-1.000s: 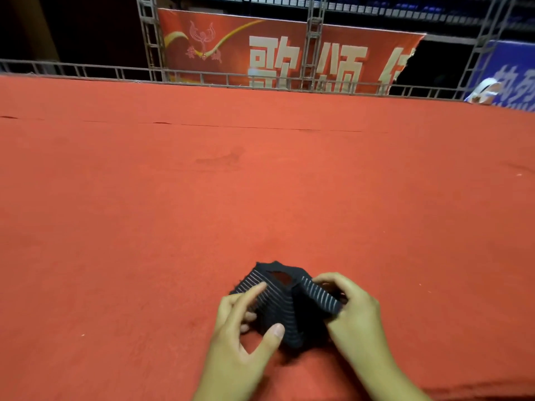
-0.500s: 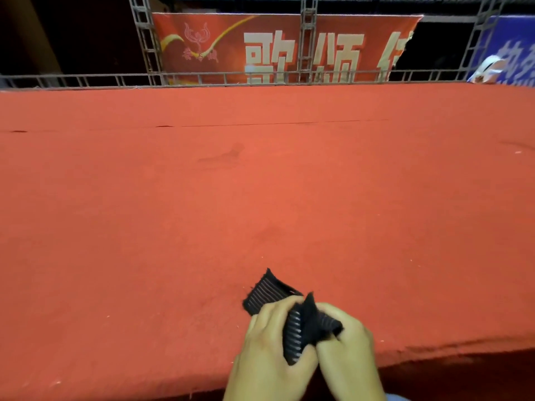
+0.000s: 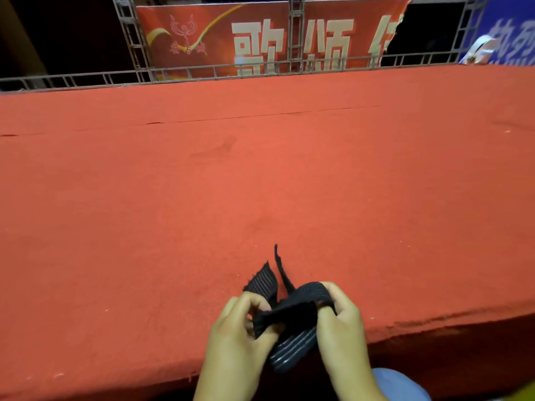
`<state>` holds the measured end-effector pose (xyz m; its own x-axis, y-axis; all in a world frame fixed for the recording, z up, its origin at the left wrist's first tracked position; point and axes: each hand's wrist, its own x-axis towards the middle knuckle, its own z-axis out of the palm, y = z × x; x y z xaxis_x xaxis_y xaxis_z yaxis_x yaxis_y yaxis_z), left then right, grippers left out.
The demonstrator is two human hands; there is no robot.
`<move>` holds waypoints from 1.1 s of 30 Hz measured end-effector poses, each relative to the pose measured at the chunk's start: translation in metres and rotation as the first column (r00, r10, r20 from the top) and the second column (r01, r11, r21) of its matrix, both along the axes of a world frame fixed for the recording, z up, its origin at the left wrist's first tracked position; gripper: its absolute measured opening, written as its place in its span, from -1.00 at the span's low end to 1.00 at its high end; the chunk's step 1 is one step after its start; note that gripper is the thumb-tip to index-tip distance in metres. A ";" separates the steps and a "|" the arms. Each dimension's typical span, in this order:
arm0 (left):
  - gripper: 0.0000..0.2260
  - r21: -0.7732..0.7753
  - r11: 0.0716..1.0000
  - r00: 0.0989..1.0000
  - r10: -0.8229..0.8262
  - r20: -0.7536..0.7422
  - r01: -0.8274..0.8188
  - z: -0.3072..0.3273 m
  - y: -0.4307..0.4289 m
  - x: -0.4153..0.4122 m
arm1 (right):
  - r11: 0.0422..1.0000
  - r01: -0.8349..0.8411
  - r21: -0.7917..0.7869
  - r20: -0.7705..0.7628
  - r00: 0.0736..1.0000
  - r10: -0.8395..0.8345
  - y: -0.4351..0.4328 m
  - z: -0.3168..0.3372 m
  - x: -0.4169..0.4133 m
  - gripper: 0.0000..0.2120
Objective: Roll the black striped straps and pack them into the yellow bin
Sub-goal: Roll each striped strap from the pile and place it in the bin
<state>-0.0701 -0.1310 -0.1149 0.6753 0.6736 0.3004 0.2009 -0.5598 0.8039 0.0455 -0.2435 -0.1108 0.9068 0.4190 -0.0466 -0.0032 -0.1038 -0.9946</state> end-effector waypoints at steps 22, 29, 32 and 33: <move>-0.76 0.155 0.966 0.976 -0.192 -0.104 0.206 0.012 0.003 0.005 | 0.935 -0.260 -0.240 0.499 0.793 0.349 -0.015 -0.009 0.004 -0.81; -0.62 0.122 0.973 0.979 -0.188 -0.077 0.197 0.002 0.007 -0.001 | 0.986 -0.083 -0.143 0.345 0.930 0.128 -0.011 -0.020 0.006 -0.78; -0.61 0.097 0.986 0.987 -0.128 -0.094 0.137 -0.003 0.014 -0.008 | 0.994 -0.054 -0.096 0.227 0.971 0.074 -0.014 -0.021 0.010 -0.78; -0.61 0.076 0.988 0.988 -0.124 -0.097 0.131 -0.003 0.014 -0.010 | 0.997 -0.039 -0.060 0.173 0.984 0.049 -0.013 -0.022 0.009 -0.77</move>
